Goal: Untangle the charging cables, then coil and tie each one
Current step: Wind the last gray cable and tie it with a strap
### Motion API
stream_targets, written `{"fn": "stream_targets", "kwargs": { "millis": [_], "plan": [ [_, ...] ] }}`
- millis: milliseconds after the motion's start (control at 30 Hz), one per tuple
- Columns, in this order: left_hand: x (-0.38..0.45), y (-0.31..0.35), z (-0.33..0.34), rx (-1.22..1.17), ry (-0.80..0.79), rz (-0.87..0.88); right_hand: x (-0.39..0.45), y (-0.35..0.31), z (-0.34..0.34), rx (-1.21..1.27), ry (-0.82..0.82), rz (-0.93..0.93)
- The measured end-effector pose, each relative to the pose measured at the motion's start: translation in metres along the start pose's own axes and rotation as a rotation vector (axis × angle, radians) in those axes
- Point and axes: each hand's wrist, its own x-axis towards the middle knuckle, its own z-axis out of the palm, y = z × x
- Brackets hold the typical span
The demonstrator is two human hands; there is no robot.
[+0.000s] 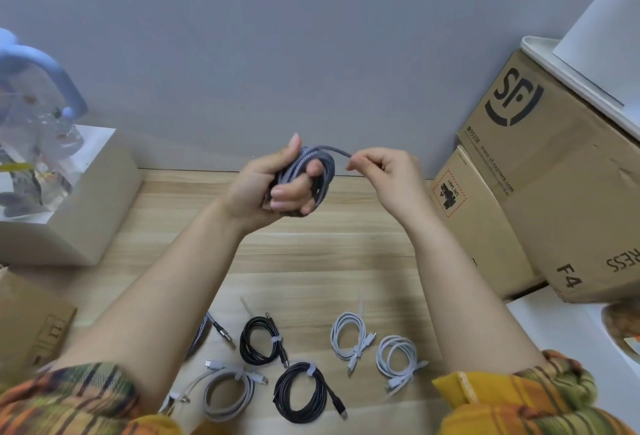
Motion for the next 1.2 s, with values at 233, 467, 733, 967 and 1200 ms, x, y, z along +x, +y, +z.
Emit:
{"fn": "stream_targets", "kwargs": {
  "millis": [233, 467, 733, 967, 1200],
  "plan": [
    [0.014, 0.011, 0.012, -0.332, 0.253, 0.299, -0.018, 0.001, 0.027, -0.213, -0.294, 0.056],
    [0.018, -0.009, 0.002, 0.24, 0.57, 0.307, -0.037, -0.036, 0.021, -0.706, -0.36, -0.169],
    [0.022, -0.015, 0.009, -0.06, 0.639, 0.252, -0.052, -0.054, 0.027, -1.027, -0.429, -0.377],
    [0.019, 0.005, -0.007, -0.805, 0.5, 0.272, -0.058, -0.048, 0.025, -1.039, -0.51, -0.374],
    [0.019, -0.009, -0.006, -0.404, 0.578, 0.182, -0.05, -0.053, 0.014, -1.029, -0.403, -0.438]
  ]
}}
